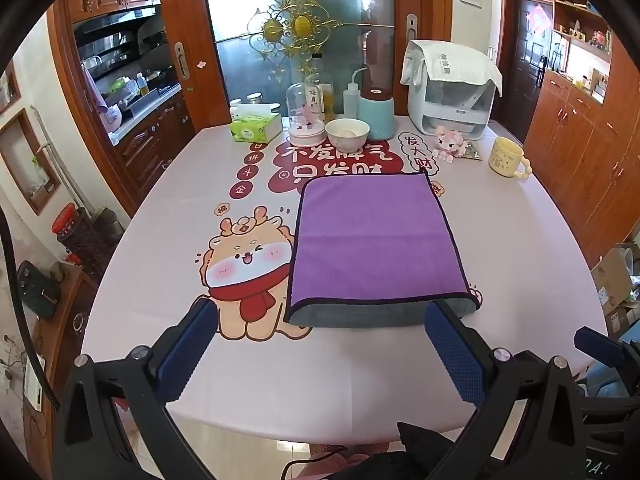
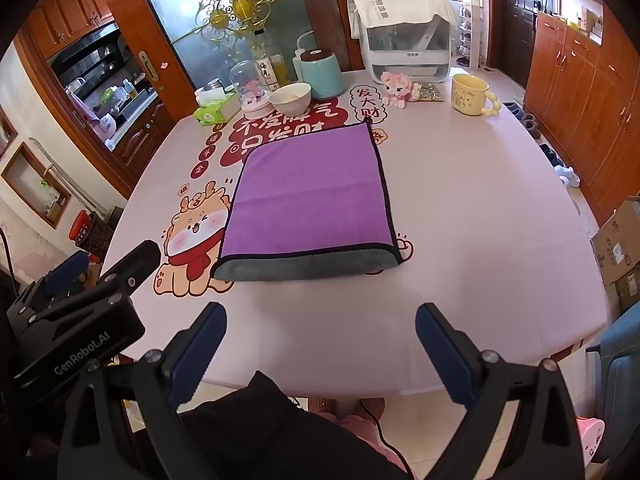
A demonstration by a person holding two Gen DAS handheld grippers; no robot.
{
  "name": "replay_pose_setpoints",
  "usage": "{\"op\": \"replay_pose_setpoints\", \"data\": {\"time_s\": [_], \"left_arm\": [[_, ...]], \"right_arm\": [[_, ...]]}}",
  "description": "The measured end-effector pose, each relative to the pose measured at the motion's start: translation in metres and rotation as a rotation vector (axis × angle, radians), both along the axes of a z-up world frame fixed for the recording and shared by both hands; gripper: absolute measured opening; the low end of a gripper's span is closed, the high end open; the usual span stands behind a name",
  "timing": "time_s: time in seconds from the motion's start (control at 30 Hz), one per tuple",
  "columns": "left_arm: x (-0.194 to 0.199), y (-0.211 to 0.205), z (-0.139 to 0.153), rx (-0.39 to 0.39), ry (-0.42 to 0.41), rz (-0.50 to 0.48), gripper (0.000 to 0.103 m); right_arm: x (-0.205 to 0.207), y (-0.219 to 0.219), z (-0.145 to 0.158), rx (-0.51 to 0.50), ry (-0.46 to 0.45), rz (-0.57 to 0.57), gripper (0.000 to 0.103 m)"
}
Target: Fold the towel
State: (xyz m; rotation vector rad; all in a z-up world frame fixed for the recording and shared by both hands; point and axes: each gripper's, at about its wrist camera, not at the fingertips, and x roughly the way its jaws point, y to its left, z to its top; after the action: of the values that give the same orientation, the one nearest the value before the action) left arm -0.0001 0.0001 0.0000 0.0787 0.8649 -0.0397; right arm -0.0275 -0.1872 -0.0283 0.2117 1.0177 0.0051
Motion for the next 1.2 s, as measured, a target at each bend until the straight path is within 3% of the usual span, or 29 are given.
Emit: {"op": "replay_pose_setpoints", "data": {"time_s": [1.2], "left_arm": [[0.0005, 0.0003, -0.0001, -0.001, 0.005, -0.002, 0.102]], "right_arm": [[-0.0027, 0.0042, 0.0003, -0.005, 0.000, 0.000, 0.096]]}}
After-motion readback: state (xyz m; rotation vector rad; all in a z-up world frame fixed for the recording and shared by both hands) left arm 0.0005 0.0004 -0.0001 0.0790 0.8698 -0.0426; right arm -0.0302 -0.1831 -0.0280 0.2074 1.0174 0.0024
